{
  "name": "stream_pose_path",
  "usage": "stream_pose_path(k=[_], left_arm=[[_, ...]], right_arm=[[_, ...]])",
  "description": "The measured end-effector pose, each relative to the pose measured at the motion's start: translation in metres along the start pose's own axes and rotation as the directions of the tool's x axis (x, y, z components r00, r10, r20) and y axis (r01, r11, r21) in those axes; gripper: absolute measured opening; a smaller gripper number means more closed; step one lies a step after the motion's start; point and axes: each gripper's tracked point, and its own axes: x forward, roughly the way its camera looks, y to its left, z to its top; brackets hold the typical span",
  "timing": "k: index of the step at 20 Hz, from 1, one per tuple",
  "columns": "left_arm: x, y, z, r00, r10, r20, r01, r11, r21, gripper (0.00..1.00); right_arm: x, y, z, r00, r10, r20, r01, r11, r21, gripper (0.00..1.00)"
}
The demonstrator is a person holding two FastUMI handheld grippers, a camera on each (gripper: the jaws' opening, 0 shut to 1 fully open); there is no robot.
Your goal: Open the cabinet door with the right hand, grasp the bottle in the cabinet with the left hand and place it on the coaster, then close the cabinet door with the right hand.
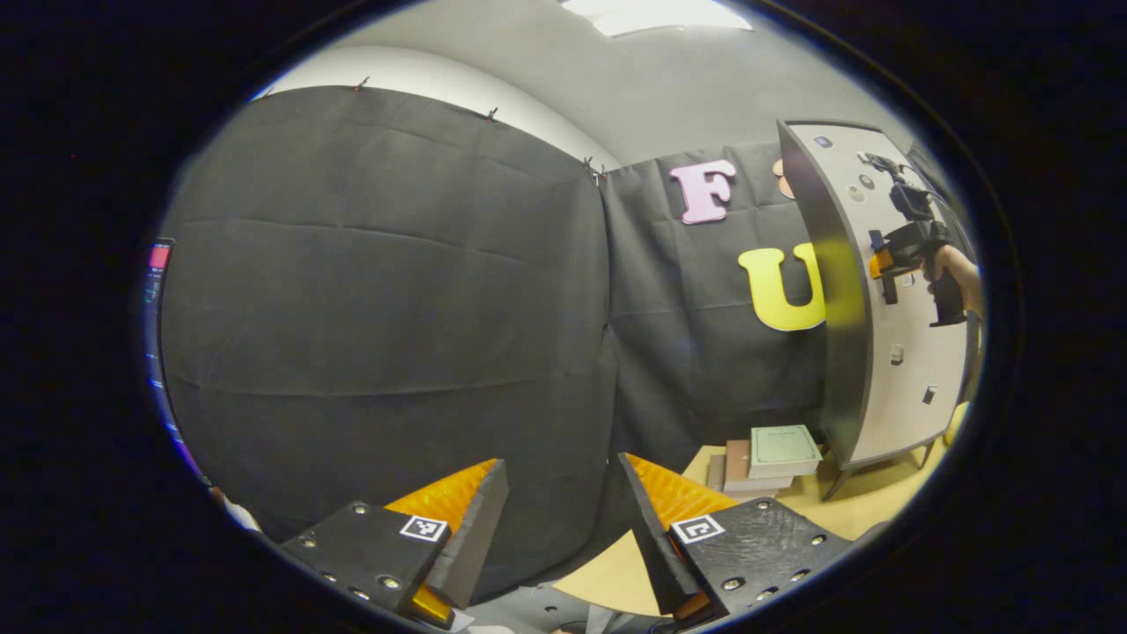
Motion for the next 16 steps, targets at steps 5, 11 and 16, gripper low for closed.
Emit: stream_pose_path(k=[5,11,16], left_arm=[[0.000,-0.003,0.003,1.000,-0.025,0.002,0.025,1.000,0.006,0.77],[0.000,-0.026,0.018,0.996,-0.082,0.044,0.081,0.996,0.022,0.74],[-0.004,-0.053,0.026,0.987,-0.149,0.058,0.149,0.989,0.012,0.75]], right_arm=[[-0.002,-0.006,-0.003,0.999,-0.001,-0.038,0.000,1.000,-0.016,0.32],[-0.021,-0.006,-0.005,0.996,0.067,-0.063,-0.068,0.998,-0.006,0.19],[-0.034,-0.009,-0.004,0.988,0.136,-0.069,-0.135,0.991,0.008,0.22]])
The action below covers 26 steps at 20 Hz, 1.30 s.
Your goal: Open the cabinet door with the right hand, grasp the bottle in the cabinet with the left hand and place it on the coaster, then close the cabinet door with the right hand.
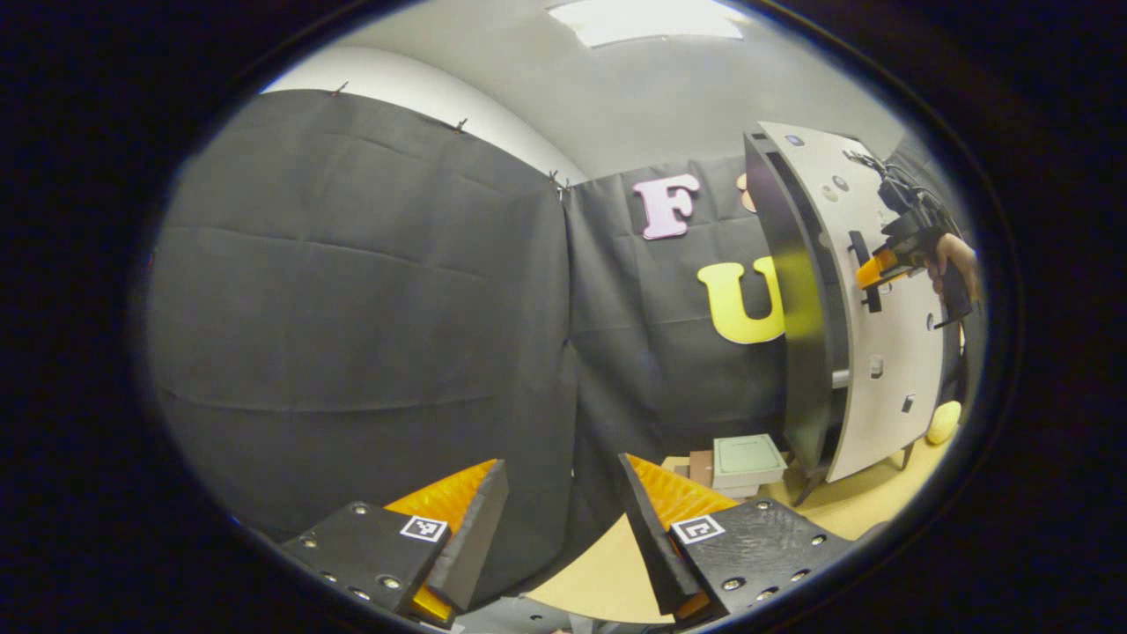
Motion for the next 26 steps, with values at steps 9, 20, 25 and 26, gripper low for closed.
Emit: stream_pose_path(k=[9,20,25,26], left_arm=[[0.010,-0.059,0.013,0.990,-0.139,0.029,0.139,0.990,-0.001,0.74],[0.007,-0.182,0.024,0.956,-0.294,0.018,0.294,0.956,-0.007,0.74],[-0.011,-0.246,0.037,0.938,-0.345,0.027,0.345,0.938,-0.002,0.77],[-0.014,-0.257,0.039,0.935,-0.353,0.028,0.353,0.935,0.001,0.77]], right_arm=[[-0.013,-0.006,-0.002,0.997,0.081,-0.021,-0.080,0.996,0.030,0.22],[-0.038,-0.027,-0.007,0.980,0.199,-0.008,-0.198,0.979,0.043,0.19],[-0.044,-0.043,-0.009,0.965,0.260,-0.010,-0.260,0.965,0.035,0.19],[-0.047,-0.046,-0.010,0.963,0.270,-0.011,-0.269,0.962,0.035,0.19]])
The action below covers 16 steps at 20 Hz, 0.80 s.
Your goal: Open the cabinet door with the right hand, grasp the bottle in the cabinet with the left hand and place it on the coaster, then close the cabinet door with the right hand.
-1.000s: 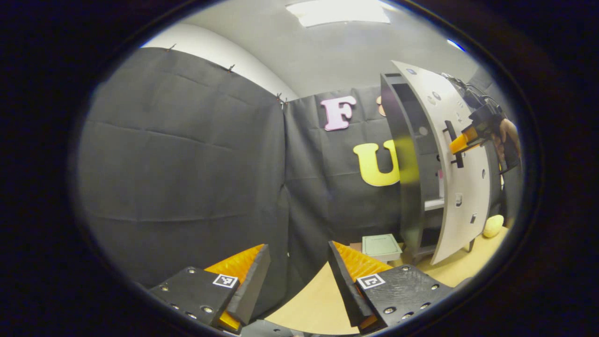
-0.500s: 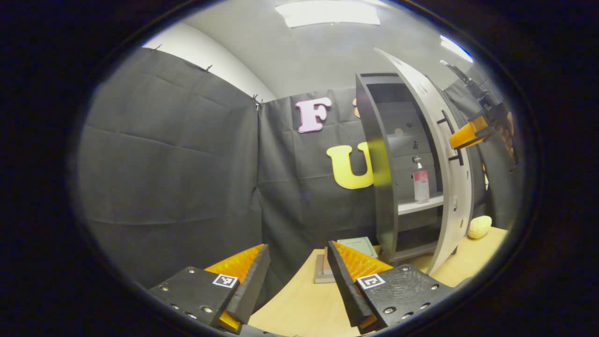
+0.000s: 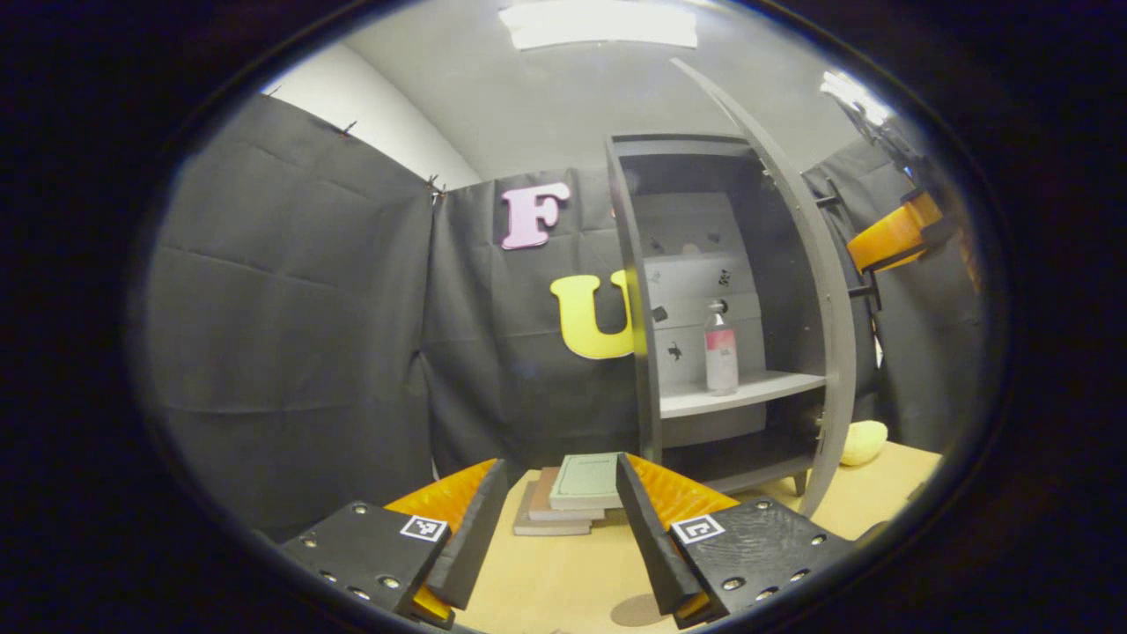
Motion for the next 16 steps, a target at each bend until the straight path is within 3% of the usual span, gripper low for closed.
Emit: stream_pose_path(k=[4,7,8,9,12,13,14,16], left_arm=[[0.006,-0.042,0.008,0.999,-0.033,0.010,0.033,0.999,-0.007,0.77],[0.015,-0.068,0.010,0.998,-0.066,0.006,0.066,0.998,-0.006,0.74],[0.015,-0.077,0.011,0.997,-0.077,0.004,0.077,0.997,-0.004,0.75],[0.015,-0.086,0.013,0.996,-0.084,0.006,0.084,0.996,-0.001,0.76],[0.015,-0.108,0.016,0.994,-0.105,0.009,0.105,0.994,0.005,0.77],[0.016,-0.115,0.016,0.994,-0.111,0.008,0.111,0.994,0.005,0.74],[0.015,-0.124,0.014,0.993,-0.118,0.006,0.118,0.993,0.003,0.80],[0.017,-0.141,0.015,0.991,-0.132,0.002,0.132,0.991,-0.003,0.77]], right_arm=[[-0.010,-0.010,-0.002,1.000,0.028,0.001,-0.028,1.000,-0.006,0.22],[-0.014,-0.018,-0.003,0.999,0.047,0.011,-0.047,0.999,0.014,0.19],[-0.015,-0.019,-0.004,0.999,0.052,0.016,-0.052,0.998,0.021,0.22],[-0.016,-0.021,-0.004,0.998,0.055,0.019,-0.055,0.998,0.023,0.19],[-0.020,-0.028,-0.006,0.999,0.049,0.024,-0.049,0.999,0.011,0.22],[-0.022,-0.030,-0.006,0.999,0.047,0.027,-0.047,0.999,0.004,0.18],[-0.024,-0.032,-0.006,0.999,0.044,0.027,-0.044,0.999,-0.002,0.19],[-0.028,-0.034,-0.007,0.998,0.046,0.032,-0.047,0.999,0.014,0.22]])
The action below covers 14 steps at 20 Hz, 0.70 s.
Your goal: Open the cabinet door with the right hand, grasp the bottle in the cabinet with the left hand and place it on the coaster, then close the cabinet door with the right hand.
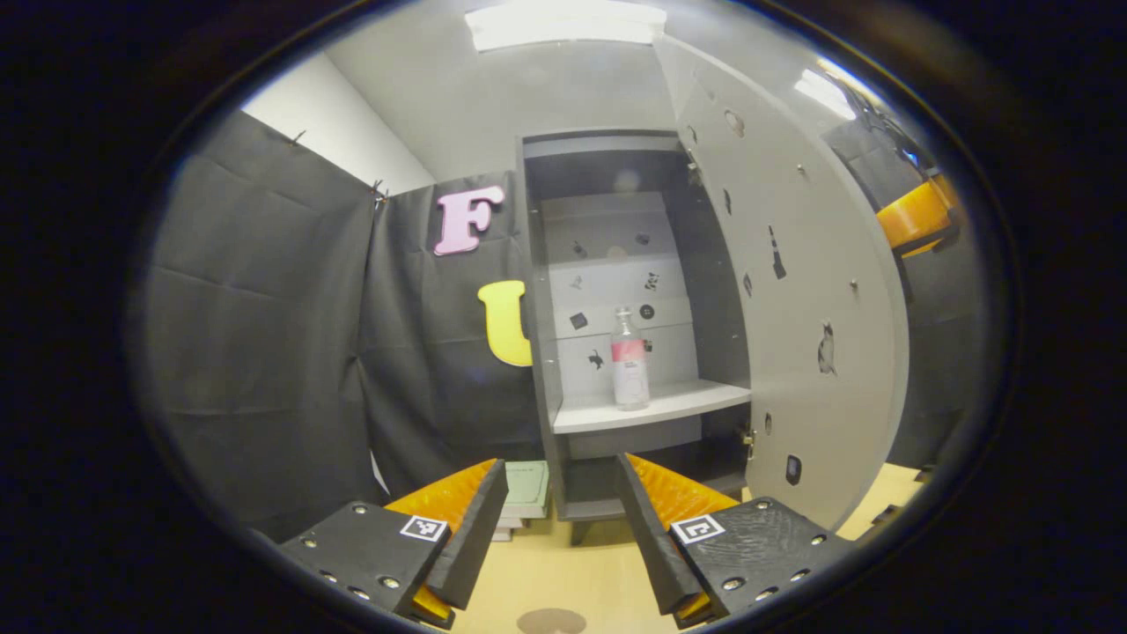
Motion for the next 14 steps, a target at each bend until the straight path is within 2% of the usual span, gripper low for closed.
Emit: stream_pose_path(k=[1,3,5,11,12,13,14], left_arm=[[0.000,-0.008,0.001,1.000,-0.007,-0.001,0.007,1.000,-0.002,0.80],[0.002,-0.023,0.003,1.000,-0.019,0.002,0.019,1.000,0.000,0.74],[-0.001,-0.038,0.003,1.000,-0.029,0.005,0.029,1.000,0.005,0.77],[-0.007,-0.072,0.007,0.999,-0.032,0.009,0.032,0.999,0.007,0.74],[-0.009,-0.076,0.006,1.000,-0.029,0.007,0.029,1.000,0.008,0.77],[-0.011,-0.080,0.008,1.000,-0.025,0.007,0.025,1.000,0.009,0.74],[-0.012,-0.083,0.009,1.000,-0.019,0.009,0.019,1.000,0.010,0.77]], right_arm=[[-0.002,-0.002,0.000,1.000,0.001,0.003,-0.001,1.000,0.012,0.22],[-0.004,-0.008,0.000,1.000,-0.003,0.007,0.003,0.999,0.032,0.21],[-0.008,-0.013,0.001,1.000,-0.017,0.016,0.016,0.999,0.048,0.17],[-0.017,-0.030,0.003,0.997,-0.065,0.036,0.063,0.996,0.063,0.17],[-0.018,-0.034,0.003,0.996,-0.077,0.041,0.074,0.995,0.061,0.21],[-0.019,-0.038,0.004,0.995,-0.090,0.048,0.087,0.995,0.056,0.17],[-0.019,-0.042,0.005,0.994,-0.098,0.055,0.096,0.994,0.051,0.20]])
